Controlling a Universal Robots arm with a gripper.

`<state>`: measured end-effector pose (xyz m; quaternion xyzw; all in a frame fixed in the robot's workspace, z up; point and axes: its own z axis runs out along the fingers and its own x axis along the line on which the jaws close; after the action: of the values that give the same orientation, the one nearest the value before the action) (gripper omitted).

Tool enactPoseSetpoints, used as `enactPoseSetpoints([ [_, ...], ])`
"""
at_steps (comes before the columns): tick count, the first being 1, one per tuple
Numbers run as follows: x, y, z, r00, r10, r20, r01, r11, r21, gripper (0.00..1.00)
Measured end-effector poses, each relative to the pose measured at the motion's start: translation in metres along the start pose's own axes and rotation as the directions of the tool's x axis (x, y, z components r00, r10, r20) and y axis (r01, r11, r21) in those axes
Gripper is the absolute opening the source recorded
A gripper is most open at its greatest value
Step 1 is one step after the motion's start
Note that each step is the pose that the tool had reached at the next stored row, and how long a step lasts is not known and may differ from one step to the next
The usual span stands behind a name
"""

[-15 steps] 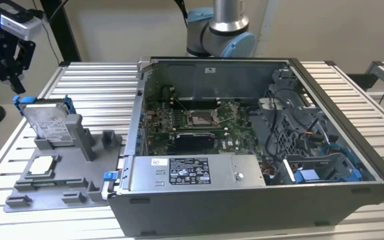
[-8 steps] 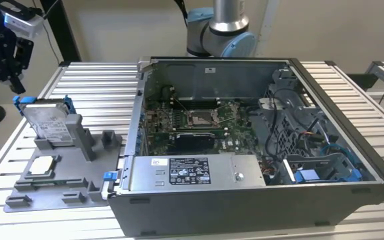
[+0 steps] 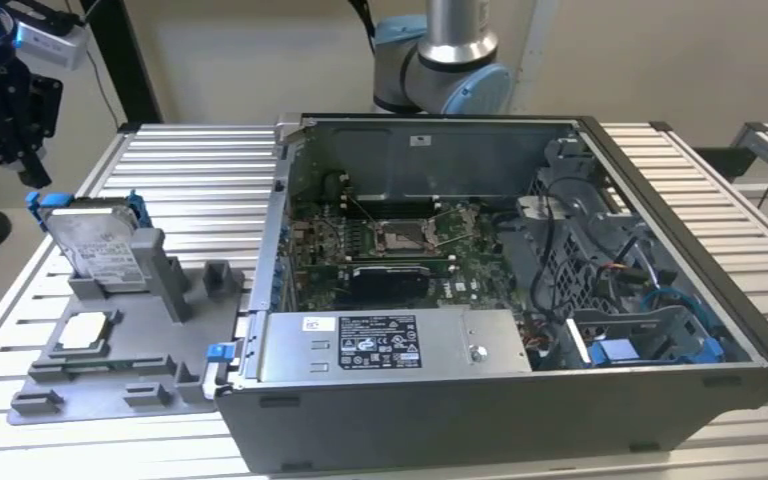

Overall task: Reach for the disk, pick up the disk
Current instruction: 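Pick up the disk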

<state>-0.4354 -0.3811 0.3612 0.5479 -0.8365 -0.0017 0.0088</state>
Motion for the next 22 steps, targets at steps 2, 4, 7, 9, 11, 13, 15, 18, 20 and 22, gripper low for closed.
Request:
enactPoseSetpoints([
  [2, 0.0000, 0.0000, -0.0001, 0.9995, -0.033, -0.0010, 0.033, 0.9995, 0.0008, 0.00],
  [4, -0.0001, 0.0000, -0.0001, 0.9978, -0.066, -0.0011, 0.066, 0.9978, 0.0028, 0.00],
  [7, -0.0001, 0.0000, -0.0001, 0.9932, -0.116, -0.0008, 0.116, 0.9932, 0.0076, 0.00],
  [9, -0.0001, 0.0000, 0.0001, 0.9895, -0.145, 0.0000, 0.145, 0.9894, 0.0133, 0.00],
  [11, -0.0004, 0.0001, 0.0007, 0.9851, -0.172, 0.0006, 0.172, 0.9849, 0.0186, 0.00],
  [13, -0.0013, 0.0005, 0.0016, 0.9803, -0.198, -0.0004, 0.198, 0.9800, 0.0227, 0.00],
  [15, -0.0034, 0.0014, 0.0029, 0.9758, -0.219, -0.0019, 0.219, 0.9754, 0.0261, 0.00],
  [18, -0.0075, 0.0036, 0.0048, 0.9694, -0.245, -0.0043, 0.245, 0.9689, 0.0300, 0.00],
  [20, -0.0086, 0.0061, 0.0058, 0.9687, -0.248, -0.0045, 0.248, 0.9682, 0.0314, 0.00],
  [22, -0.0082, 0.0082, 0.0060, 0.9683, -0.250, -0.0046, 0.250, 0.9678, 0.0319, 0.00],
])
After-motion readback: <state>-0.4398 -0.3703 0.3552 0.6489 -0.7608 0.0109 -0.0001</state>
